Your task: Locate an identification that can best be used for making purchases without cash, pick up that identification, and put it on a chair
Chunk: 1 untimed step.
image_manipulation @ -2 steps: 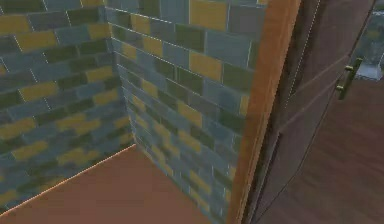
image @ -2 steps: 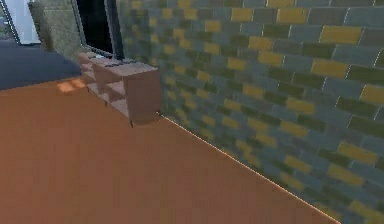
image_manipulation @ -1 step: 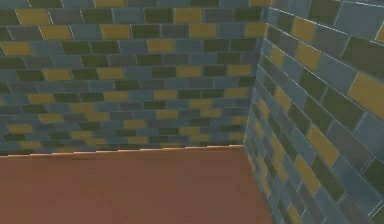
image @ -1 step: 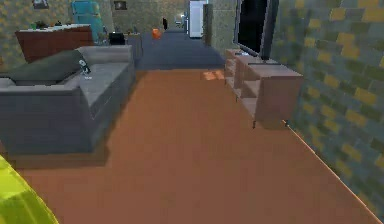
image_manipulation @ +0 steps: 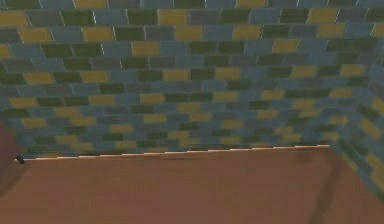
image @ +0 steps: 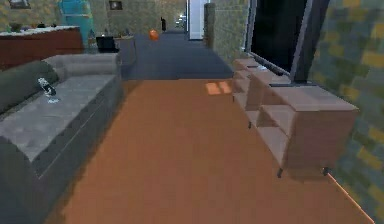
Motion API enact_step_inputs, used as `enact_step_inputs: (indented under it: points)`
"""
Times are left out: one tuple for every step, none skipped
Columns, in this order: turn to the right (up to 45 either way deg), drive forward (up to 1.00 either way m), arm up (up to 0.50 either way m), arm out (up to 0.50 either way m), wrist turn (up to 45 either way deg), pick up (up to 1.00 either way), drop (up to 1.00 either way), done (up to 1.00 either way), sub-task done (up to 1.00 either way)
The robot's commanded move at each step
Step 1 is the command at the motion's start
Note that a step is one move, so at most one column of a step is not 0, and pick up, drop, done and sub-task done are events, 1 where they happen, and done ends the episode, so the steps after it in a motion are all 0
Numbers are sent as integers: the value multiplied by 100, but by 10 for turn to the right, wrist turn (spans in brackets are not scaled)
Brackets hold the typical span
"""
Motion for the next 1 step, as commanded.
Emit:
enact_step_inputs:
  points:
    - [-90, 0, 0, 0, 0, 0, 0, 0, 0]
